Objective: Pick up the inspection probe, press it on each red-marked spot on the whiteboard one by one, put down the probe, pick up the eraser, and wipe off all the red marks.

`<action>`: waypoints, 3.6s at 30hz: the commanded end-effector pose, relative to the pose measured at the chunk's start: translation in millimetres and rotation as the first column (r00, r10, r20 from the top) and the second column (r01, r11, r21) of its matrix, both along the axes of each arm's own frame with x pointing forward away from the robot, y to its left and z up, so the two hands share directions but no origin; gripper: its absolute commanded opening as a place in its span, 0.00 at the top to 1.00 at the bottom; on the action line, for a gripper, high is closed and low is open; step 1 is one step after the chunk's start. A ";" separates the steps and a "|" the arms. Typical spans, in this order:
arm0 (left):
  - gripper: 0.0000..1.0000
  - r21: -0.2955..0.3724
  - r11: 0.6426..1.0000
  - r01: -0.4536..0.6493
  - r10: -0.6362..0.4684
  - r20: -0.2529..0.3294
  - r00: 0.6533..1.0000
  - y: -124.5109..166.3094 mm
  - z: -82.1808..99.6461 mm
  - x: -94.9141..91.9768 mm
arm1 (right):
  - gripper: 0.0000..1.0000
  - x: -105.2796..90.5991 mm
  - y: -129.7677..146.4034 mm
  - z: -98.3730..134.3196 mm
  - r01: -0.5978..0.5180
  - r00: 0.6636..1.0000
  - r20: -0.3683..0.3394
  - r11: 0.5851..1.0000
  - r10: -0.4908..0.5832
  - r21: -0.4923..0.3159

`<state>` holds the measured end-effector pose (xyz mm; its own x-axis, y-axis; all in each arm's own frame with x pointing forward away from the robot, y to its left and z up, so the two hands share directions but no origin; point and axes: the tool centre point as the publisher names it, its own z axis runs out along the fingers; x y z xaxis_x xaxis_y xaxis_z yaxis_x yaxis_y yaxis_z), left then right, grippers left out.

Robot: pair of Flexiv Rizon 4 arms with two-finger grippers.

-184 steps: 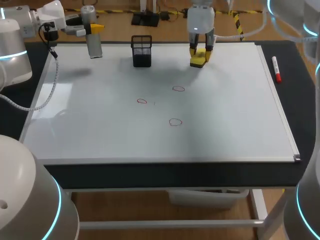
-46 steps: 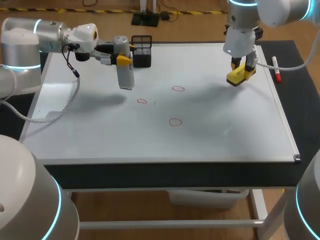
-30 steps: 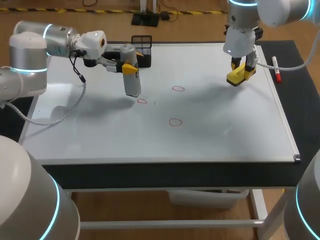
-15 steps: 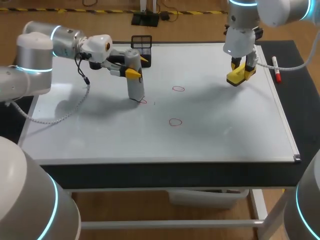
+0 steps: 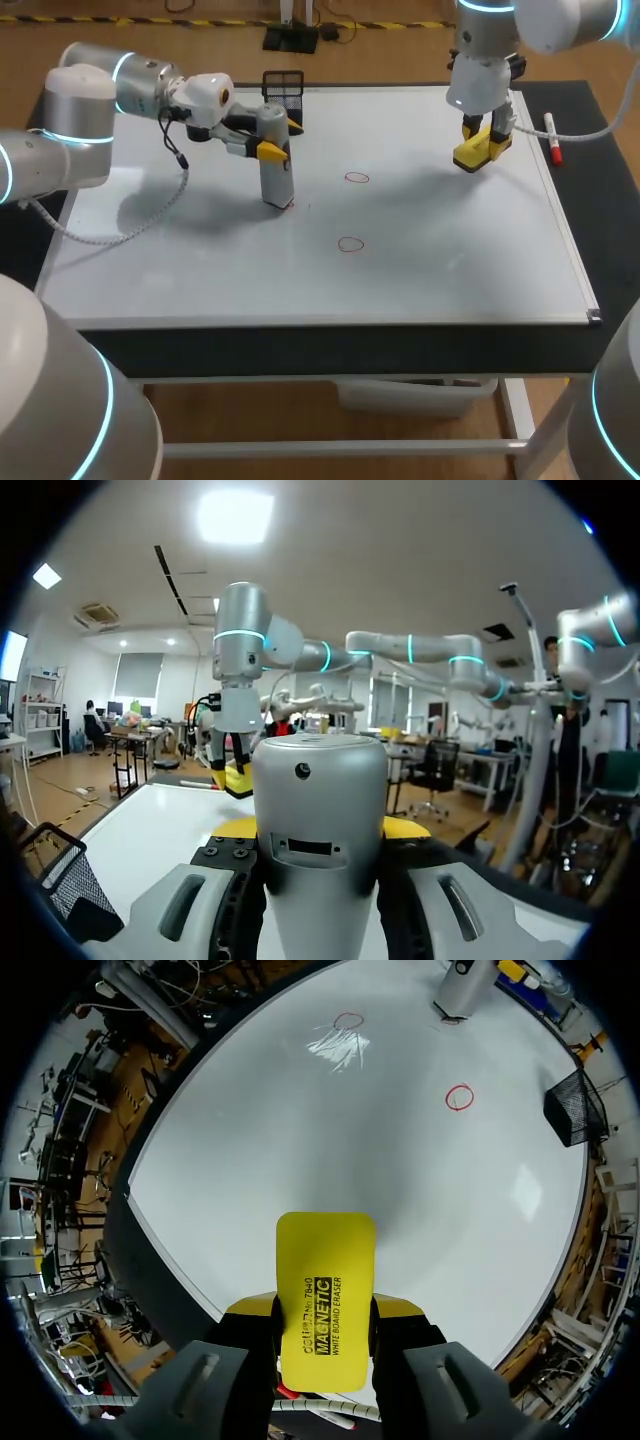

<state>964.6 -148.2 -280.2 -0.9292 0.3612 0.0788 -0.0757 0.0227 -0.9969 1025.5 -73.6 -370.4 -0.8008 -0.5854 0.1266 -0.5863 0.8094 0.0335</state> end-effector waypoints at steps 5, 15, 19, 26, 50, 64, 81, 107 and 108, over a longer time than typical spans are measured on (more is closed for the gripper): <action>1.00 -0.008 1.000 0.010 -0.010 -0.011 1.000 -1.7 -4.1 4.9 | 1.00 1.1 -0.4 1.4 -0.002 1.000 -0.003 1.000 0.002 -0.004; 1.00 -0.011 1.000 0.012 -0.012 -0.016 1.000 -2.4 -7.6 3.6 | 1.00 1.1 -0.4 1.4 -0.002 1.000 -0.003 1.000 0.002 -0.004; 1.00 -0.009 1.000 0.014 -0.014 -0.019 1.000 -2.2 -9.3 2.2 | 1.00 1.1 -0.4 1.4 -0.002 1.000 -0.003 1.000 0.002 -0.004; 1.00 -0.008 1.000 0.015 -0.015 -0.020 1.000 -1.6 -9.8 1.8 | 1.00 1.1 -0.4 1.4 -0.002 1.000 -0.003 1.000 0.002 -0.004; 1.00 -0.011 1.000 0.014 -0.015 -0.014 1.000 -0.1 -7.0 -0.6 | 1.00 1.1 -0.4 1.4 -0.002 1.000 -0.003 1.000 0.002 -0.004; 1.00 -0.040 0.998 -0.048 0.049 0.013 0.999 18.5 16.2 17.4 | 1.00 1.1 -0.4 1.4 -0.002 1.000 -0.003 1.000 0.002 -0.004; 1.00 -0.021 0.971 -0.238 0.239 0.078 0.968 73.4 31.1 85.5 | 1.00 1.1 -0.4 1.4 -0.002 1.000 -0.003 1.000 0.002 -0.004; 1.00 0.006 0.877 -0.480 0.478 0.088 0.874 153.7 26.4 159.1 | 1.00 1.1 -0.4 1.4 -0.002 1.000 -0.003 1.000 0.002 -0.004; 1.00 0.008 0.877 -0.481 0.479 0.087 0.874 154.4 25.5 160.0 | 1.00 1.1 -0.4 1.4 -0.002 1.000 -0.003 1.000 0.002 -0.004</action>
